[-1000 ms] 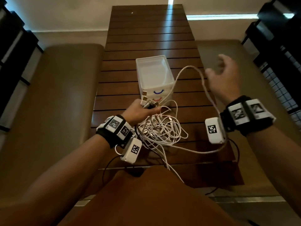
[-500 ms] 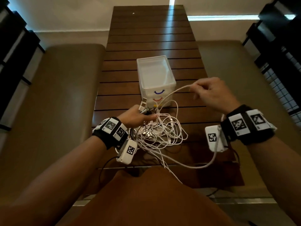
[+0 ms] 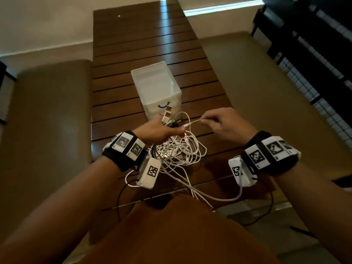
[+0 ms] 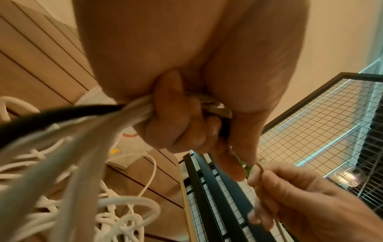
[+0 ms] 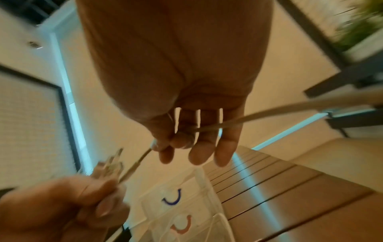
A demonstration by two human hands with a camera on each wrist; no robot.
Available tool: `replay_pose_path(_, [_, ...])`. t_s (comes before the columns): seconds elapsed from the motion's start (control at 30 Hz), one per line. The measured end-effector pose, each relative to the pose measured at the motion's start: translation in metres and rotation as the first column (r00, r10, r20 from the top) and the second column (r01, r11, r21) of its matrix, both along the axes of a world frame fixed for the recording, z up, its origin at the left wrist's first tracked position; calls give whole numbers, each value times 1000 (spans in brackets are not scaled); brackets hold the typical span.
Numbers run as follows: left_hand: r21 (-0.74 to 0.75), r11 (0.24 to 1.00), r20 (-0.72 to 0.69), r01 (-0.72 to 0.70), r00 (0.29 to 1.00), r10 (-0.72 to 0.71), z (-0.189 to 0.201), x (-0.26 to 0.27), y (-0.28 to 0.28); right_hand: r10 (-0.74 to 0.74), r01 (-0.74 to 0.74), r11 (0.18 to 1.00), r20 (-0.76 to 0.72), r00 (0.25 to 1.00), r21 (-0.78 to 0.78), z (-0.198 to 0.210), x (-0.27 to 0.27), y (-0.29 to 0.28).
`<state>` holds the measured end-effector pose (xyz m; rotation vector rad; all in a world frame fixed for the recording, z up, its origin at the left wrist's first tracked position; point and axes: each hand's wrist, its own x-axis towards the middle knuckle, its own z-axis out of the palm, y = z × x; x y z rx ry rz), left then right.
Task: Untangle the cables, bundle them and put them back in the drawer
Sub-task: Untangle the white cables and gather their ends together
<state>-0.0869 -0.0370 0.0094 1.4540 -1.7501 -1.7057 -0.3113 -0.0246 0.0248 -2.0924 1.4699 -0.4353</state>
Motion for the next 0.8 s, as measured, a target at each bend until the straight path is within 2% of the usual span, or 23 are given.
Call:
replay_pose_path(0.1, [40,998,-36,-54,998,56,-4,-7,-3,-174,167,983,102,979,80,-2,-34,13])
replay_pose_path(0.2, [92,994,-106,-61,992,71,-6,-19,-9,-364,330,922,162,917,205,-19,-70,36])
replay_pose_path(0.33, [69,993,-126,-91,987,99,-1,-43,-22,-612,581,782,102,784,224,-59,-126,77])
replay_pose_path(0.43, [-77,986,-93,-151,985,143,4,-56,-36,-767,723,628,71,638,288,-86,-156,113])
replay_pose_path(0.5, [-115,980,-97,-161,984,151,4,-64,-44,-827,775,537,31,561,333,-101,-168,137])
replay_pose_path(0.67, [-160,968,-153,-192,974,168,7,-88,-52,-889,828,399,-54,454,393,-131,-187,175])
replay_pose_path(0.73, [-145,974,-171,-172,974,146,9,-101,-50,-894,824,396,-35,447,406,-133,-188,180])
replay_pose_path(0.8, [-107,986,-185,-130,977,109,12,-113,-41,-871,783,449,16,491,431,-124,-181,178])
